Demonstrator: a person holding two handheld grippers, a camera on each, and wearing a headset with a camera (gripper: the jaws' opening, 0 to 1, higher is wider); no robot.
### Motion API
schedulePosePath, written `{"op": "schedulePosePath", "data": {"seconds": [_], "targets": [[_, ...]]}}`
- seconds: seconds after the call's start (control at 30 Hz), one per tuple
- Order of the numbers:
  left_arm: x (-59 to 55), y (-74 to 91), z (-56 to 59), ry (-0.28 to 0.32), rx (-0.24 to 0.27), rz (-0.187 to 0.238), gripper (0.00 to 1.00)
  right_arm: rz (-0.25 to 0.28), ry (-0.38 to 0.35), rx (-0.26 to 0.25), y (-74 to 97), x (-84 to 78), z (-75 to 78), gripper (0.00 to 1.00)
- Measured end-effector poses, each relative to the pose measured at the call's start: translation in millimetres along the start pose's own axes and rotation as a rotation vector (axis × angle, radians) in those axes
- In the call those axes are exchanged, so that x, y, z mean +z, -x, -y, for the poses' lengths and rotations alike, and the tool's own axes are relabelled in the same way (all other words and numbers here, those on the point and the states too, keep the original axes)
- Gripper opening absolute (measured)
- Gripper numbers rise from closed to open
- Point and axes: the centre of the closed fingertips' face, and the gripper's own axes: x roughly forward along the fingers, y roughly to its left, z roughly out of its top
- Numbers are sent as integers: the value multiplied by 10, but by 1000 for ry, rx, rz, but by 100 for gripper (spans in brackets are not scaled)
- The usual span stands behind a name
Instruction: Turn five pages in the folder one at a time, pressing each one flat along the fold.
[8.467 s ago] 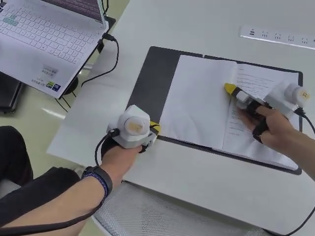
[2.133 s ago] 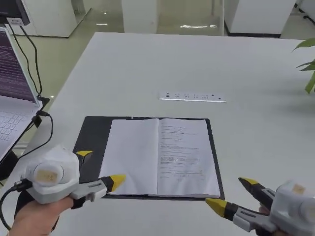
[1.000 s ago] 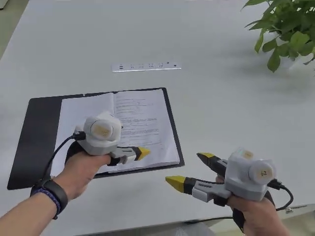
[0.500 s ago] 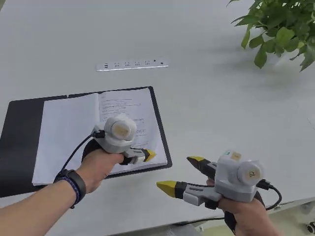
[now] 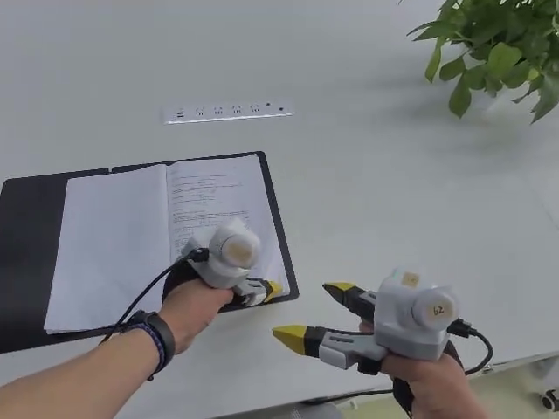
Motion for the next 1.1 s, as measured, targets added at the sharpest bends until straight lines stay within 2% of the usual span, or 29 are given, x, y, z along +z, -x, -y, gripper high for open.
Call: {"op": "schedulePosePath", "data": {"seconds": [0.2, 0.4, 0.5, 0.57, 0.7, 0.87, 1.1], "targets": [[-2, 11, -16, 3, -7, 9, 63, -11, -3, 10, -66, -10, 20, 69], [6, 24, -55, 28, -20, 22, 60, 18, -44, 33, -166, 73, 67, 66], [10, 23, -46, 33, -28, 25, 60, 7, -39, 46, -244, 97, 80, 65], [10, 21, -46, 33, -28, 26, 60, 1, -35, 47, -297, 133, 123, 65], [17, 15, -51, 38, -29, 30, 59, 41, -67, 62, -407, 313, 248, 64], [34, 14, -68, 52, -20, 36, 57, 47, -78, 82, -547, 440, 369, 62], [26, 2, -66, 33, -10, 37, 56, 59, -126, 109, -731, 506, 458, 60]]}}
